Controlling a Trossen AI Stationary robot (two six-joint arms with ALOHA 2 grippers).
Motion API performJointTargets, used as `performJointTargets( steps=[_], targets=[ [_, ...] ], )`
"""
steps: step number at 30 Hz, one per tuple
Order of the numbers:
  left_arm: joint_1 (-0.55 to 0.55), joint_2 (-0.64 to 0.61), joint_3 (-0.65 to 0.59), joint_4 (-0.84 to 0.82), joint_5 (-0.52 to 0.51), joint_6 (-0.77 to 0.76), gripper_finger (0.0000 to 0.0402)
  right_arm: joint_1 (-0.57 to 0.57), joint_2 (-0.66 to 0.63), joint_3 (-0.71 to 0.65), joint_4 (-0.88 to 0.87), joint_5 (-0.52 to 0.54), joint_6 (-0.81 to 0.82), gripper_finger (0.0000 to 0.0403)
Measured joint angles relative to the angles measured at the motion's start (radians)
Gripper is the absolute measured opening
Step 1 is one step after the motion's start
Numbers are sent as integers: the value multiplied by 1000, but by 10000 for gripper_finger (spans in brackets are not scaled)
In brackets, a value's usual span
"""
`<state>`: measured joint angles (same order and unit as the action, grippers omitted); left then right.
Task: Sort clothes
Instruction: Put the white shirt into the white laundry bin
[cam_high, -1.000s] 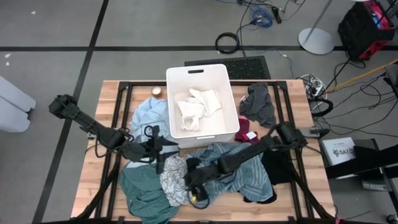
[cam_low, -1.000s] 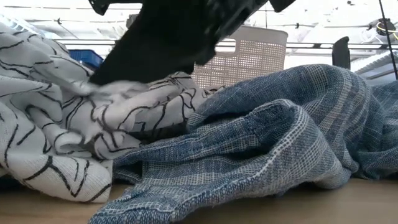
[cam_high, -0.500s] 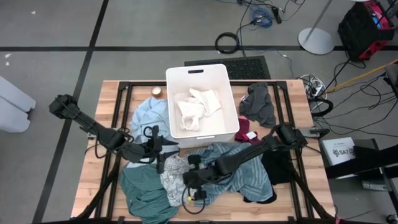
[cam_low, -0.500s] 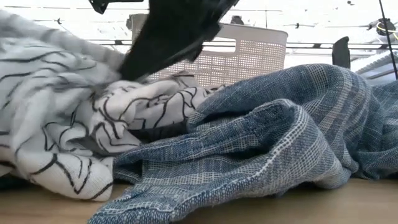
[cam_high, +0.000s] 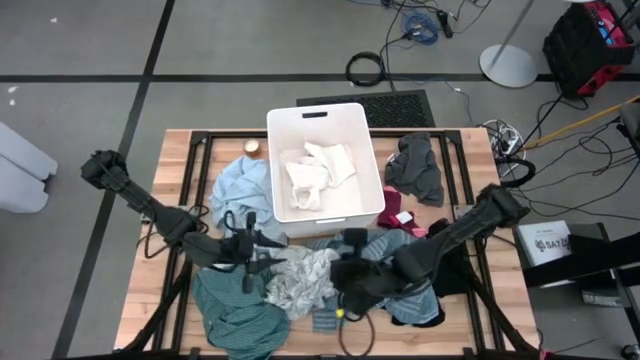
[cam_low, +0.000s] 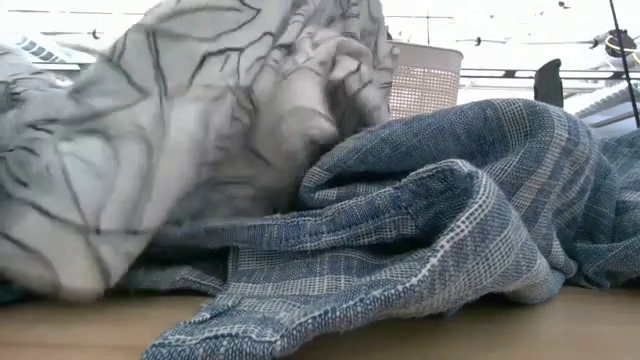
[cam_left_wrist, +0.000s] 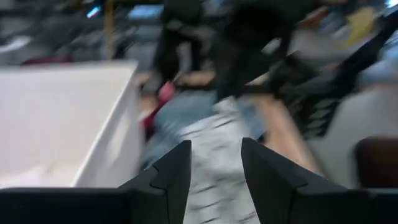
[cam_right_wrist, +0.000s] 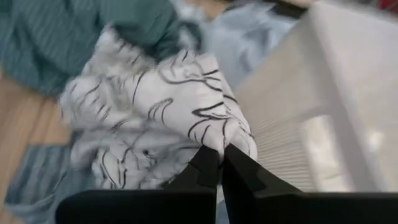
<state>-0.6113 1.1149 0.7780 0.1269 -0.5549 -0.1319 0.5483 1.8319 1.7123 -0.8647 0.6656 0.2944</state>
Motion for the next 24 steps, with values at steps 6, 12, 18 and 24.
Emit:
performJointTargets(
  steps=[6,12,18,24],
  targets=[
    [4,71,2,244,112,120,150,32,-45,0,16,117,-38,0],
    [73,180,8,351,49,138,150,29,-54,0,35,121,-90,0],
    [118,268,38,387,112,89,159,30,-56,0,58,120,-142,0],
    [173,301,43,391,293,-44,187,30,-66,0,129,120,-225,0]
  ],
)
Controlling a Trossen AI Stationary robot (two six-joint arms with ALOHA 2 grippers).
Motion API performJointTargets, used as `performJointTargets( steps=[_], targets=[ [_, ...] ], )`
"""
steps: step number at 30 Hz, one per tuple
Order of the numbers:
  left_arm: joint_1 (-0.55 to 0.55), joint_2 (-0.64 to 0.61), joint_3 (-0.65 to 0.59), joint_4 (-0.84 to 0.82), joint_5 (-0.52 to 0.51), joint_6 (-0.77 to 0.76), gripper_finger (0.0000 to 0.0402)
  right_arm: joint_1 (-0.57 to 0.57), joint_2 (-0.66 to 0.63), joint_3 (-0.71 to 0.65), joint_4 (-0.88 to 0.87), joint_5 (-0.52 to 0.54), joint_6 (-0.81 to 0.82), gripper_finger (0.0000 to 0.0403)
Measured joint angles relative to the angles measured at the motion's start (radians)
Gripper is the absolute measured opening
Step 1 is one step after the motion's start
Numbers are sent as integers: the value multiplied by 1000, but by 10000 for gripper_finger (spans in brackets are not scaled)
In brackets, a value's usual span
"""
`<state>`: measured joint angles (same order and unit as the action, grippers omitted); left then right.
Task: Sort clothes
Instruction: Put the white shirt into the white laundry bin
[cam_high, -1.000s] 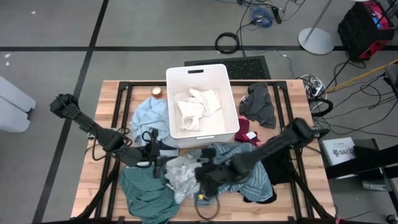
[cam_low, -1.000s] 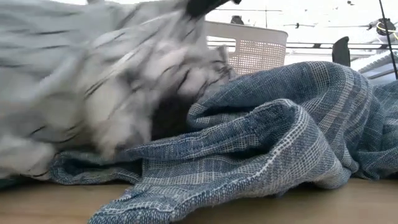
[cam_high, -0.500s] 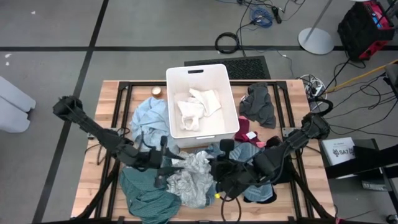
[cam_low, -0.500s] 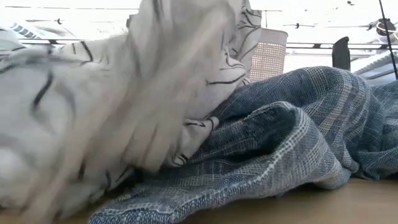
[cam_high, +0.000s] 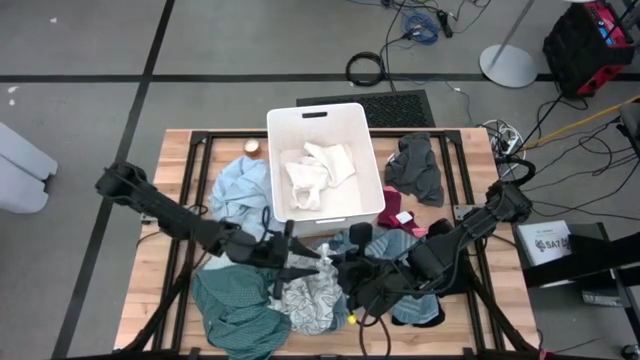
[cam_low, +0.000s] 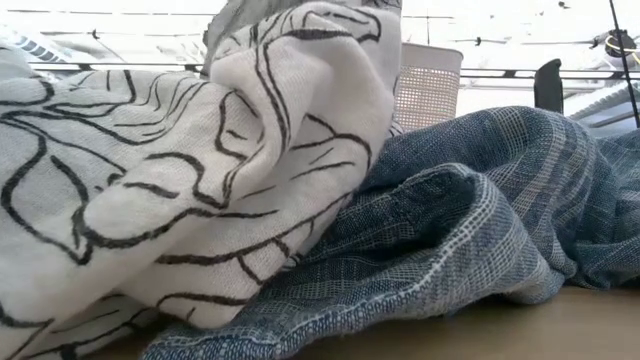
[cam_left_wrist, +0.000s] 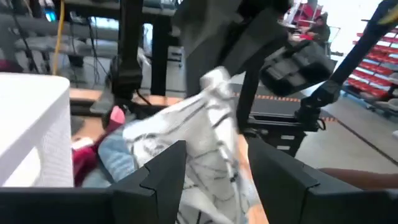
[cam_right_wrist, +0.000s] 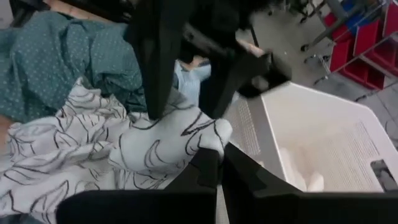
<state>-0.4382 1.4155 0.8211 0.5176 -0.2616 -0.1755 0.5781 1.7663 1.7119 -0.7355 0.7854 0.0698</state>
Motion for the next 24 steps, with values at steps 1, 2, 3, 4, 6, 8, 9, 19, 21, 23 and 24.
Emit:
performJointTargets(
  steps=[1,2,3,4,6,8,9,19,21,23,24],
  targets=[
    [6,4,0,-2,-1,-3,191,0,-3,0,4,-1,-10,0],
    [10,7,0,-10,-5,-3,195,0,-6,0,10,-3,-20,0],
    [15,11,0,-15,-9,-3,199,0,-8,0,26,-3,-27,0],
    [18,16,0,-20,-10,-9,203,0,-12,0,38,-3,-38,0],
    [24,29,0,-42,-10,-27,210,0,-20,0,53,-4,-56,0],
    [30,47,0,-42,1,-29,215,0,-26,0,79,-5,-72,0],
    [33,53,0,-37,17,-30,216,0,-29,0,92,-5,-83,0],
    [46,59,0,-54,173,-80,217,-5,-44,0,190,0,-164,0],
    [46,59,0,-59,175,-64,210,-5,-44,0,192,-1,-163,0],
    [46,59,0,-56,174,-44,184,-5,-44,0,180,-19,-146,0],
    [46,58,0,-55,169,-29,164,-5,-45,0,169,-38,-132,0]
  ],
)
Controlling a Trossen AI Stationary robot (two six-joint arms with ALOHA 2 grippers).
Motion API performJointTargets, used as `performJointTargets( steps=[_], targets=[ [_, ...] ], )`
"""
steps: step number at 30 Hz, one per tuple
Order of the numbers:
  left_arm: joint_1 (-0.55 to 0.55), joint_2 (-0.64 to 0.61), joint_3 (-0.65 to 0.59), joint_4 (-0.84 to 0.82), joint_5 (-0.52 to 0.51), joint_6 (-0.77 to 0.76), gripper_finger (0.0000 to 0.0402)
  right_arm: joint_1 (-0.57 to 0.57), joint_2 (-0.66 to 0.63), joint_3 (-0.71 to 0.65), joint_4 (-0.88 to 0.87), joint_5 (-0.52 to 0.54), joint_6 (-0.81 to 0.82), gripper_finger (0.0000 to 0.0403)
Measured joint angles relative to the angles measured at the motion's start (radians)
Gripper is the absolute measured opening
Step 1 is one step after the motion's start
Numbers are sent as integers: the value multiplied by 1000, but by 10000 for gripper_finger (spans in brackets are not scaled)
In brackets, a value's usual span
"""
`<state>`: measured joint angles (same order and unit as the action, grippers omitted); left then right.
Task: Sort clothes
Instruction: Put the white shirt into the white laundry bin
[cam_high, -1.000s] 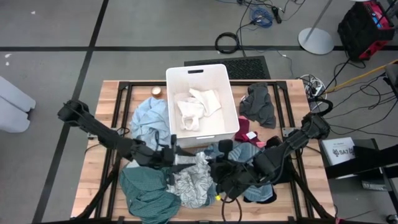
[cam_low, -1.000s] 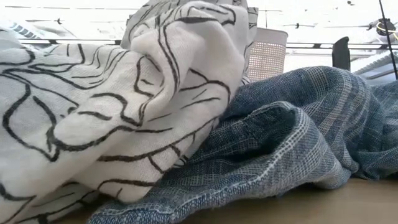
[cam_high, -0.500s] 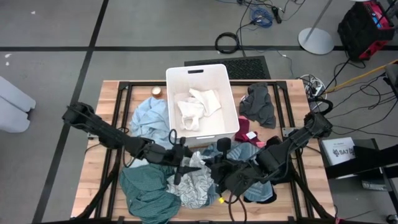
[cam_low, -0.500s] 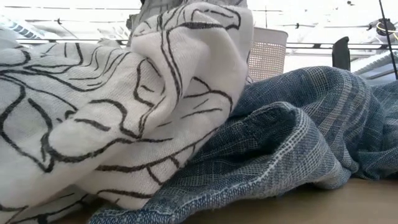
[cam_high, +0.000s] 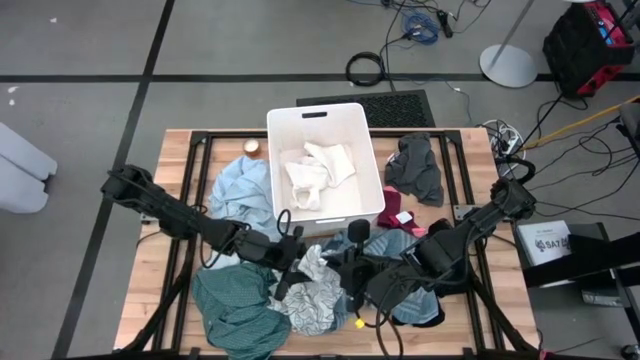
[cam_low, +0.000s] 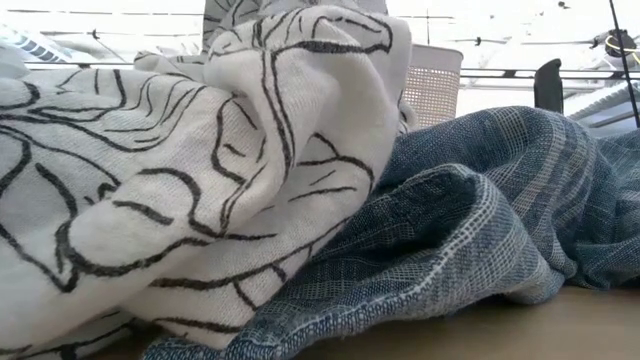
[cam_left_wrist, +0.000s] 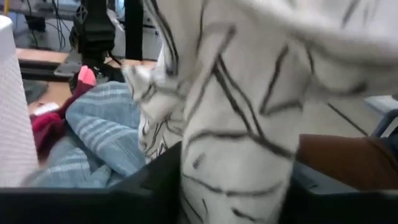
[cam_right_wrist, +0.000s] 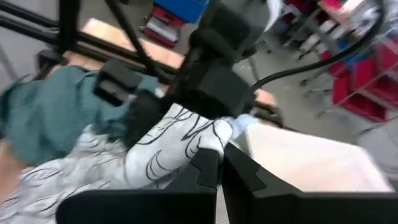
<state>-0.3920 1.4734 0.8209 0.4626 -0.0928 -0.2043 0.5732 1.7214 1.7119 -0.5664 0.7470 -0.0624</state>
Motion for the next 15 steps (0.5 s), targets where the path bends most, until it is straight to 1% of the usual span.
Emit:
performJointTargets(
  steps=[1,4,5,7,9,12,15],
  targets=[
    [0,-2,1,-2,-9,20,139,0,0,0,-14,-25,13,2],
    [0,-3,22,-1,-15,76,43,0,0,0,-41,-127,56,15],
    [0,-3,30,0,-15,83,23,0,0,0,-44,-166,72,24],
    [0,-3,41,0,-15,88,16,-5,0,0,-53,-246,99,47],
    [-4,-3,50,-1,-15,95,15,-6,0,0,-76,-300,117,76],
    [-18,-3,68,-3,-29,136,9,-6,-3,0,-164,-338,160,120],
    [-36,-13,84,-3,-81,182,7,8,-9,0,-320,-362,272,157]
  ],
)
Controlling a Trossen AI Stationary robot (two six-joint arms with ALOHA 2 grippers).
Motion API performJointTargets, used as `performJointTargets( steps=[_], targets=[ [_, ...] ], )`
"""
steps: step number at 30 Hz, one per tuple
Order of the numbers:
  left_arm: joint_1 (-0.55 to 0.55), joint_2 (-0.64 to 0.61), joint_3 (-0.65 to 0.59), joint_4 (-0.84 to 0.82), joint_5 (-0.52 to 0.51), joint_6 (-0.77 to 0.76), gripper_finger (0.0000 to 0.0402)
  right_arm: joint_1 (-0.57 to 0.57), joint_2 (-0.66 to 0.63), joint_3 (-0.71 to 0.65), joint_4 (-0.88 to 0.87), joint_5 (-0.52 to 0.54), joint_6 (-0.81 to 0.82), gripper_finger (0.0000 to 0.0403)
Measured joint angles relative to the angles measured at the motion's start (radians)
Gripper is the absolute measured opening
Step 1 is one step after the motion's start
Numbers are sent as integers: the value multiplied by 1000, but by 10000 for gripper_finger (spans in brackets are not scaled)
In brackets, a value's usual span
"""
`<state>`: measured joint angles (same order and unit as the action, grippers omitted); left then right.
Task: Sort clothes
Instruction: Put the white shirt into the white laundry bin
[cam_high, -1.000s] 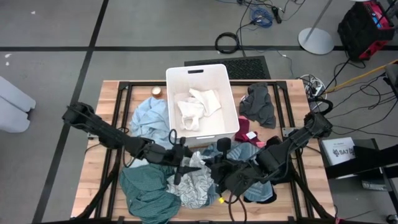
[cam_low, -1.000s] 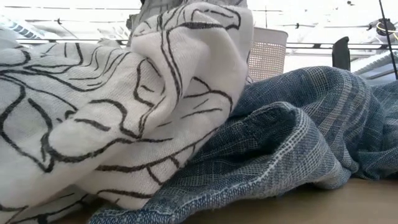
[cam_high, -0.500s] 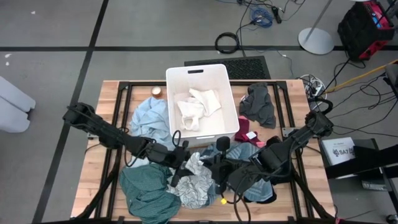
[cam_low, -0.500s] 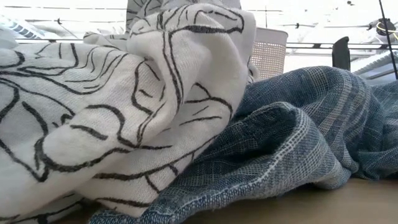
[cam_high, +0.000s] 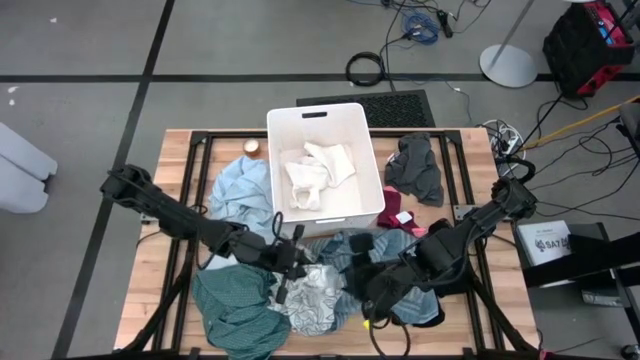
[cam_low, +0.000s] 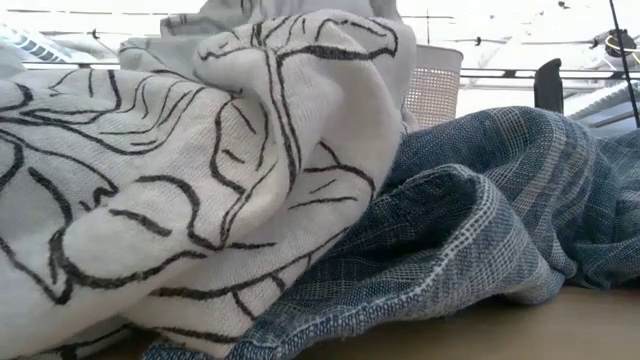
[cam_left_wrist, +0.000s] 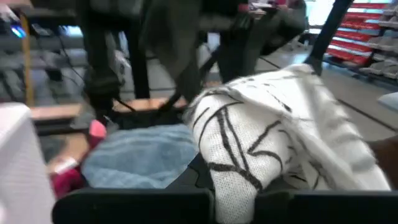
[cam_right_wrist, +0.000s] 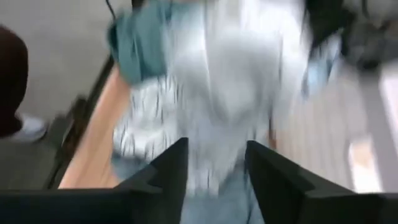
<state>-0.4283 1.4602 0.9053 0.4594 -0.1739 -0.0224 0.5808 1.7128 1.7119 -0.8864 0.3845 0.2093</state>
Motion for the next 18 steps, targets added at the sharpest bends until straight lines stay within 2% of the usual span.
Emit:
performJointTargets(
  steps=[3,7,11,14,18],
  targets=[
    [-15,-23,2,-15,-109,30,7,27,3,-3,-164,-2,166,182],
    [-26,-44,2,-91,-246,30,7,61,14,-62,-171,-19,265,199],
    [-26,-44,2,-114,-273,31,7,65,22,-168,47,-132,219,201],
    [-24,-45,2,-114,-280,32,7,49,23,-285,289,-201,129,199],
    [-22,-45,2,-114,-281,60,7,16,25,-425,586,-230,-41,199]
  ],
)
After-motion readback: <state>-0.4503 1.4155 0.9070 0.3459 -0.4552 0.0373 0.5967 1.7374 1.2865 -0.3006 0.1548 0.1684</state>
